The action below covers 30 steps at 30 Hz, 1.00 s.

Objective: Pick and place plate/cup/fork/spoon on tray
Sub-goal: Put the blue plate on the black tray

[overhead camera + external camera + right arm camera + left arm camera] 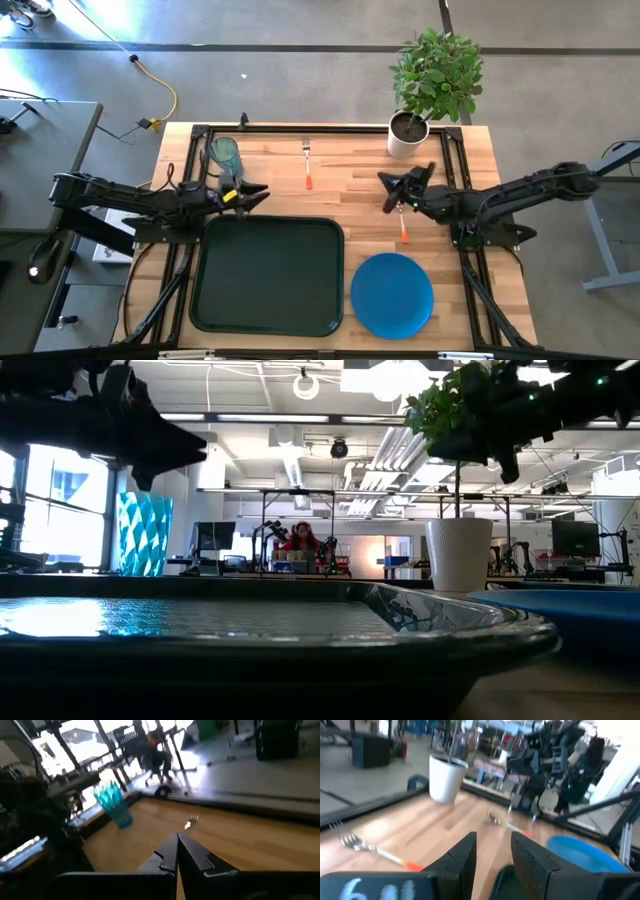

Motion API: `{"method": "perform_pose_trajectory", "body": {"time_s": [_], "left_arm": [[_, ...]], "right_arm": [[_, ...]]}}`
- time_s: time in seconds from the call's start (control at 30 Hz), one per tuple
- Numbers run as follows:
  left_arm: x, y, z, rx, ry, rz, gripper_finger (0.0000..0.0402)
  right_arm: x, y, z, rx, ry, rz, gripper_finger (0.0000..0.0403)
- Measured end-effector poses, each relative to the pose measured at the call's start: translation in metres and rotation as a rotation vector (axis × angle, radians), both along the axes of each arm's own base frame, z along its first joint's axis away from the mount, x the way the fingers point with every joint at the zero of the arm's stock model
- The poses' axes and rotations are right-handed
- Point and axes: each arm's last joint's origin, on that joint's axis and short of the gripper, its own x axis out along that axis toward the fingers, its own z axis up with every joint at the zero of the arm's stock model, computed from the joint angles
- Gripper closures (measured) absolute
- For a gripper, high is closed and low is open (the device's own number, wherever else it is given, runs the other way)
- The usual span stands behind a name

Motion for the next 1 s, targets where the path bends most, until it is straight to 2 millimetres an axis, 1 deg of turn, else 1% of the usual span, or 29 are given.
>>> {"method": "perform_pose_trajectory", "body": {"time_s": [0.1, 0.2, 0.33, 0.43, 0.57, 0.7, 0.87, 1.0], "left_arm": [[0.003, 0.0, -0.005, -0.011, 0.035, -0.008, 0.0288], [0.006, 0.0, -0.007, -0.01, 0.047, -0.008, 0.0288], [0.009, -0.002, -0.009, 0.001, 0.048, -0.015, 0.0288], [0.012, -0.006, -0.009, 0.023, 0.046, -0.037, 0.0288], [0.015, -0.01, -0.012, 0.032, 0.057, -0.059, 0.0288], [0.017, -0.013, -0.015, 0.047, 0.072, -0.033, 0.0288], [0.02, -0.012, -0.016, 0.08, 0.074, -0.007, 0.0288], [0.024, -0.008, -0.015, 0.132, 0.081, 0.01, 0.0288]], "right_arm": [[0.004, 0.003, -0.005, 0.09, 0.095, 0.018, 0.0402], [0.005, 0.005, -0.008, 0.184, 0.168, -0.014, 0.0402], [0.002, 0.005, -0.012, 0.352, 0.214, -0.09, 0.0402], [-0.001, 0.006, -0.014, 0.409, 0.249, -0.094, 0.0402], [-0.002, 0.006, -0.016, 0.438, 0.25, -0.105, 0.0402], [-0.002, 0.006, -0.016, 0.434, 0.253, -0.104, 0.0402], [-0.003, 0.005, -0.016, 0.394, 0.278, -0.113, 0.0402], [-0.002, 0.005, -0.016, 0.36, 0.313, -0.076, 0.0402]]}}
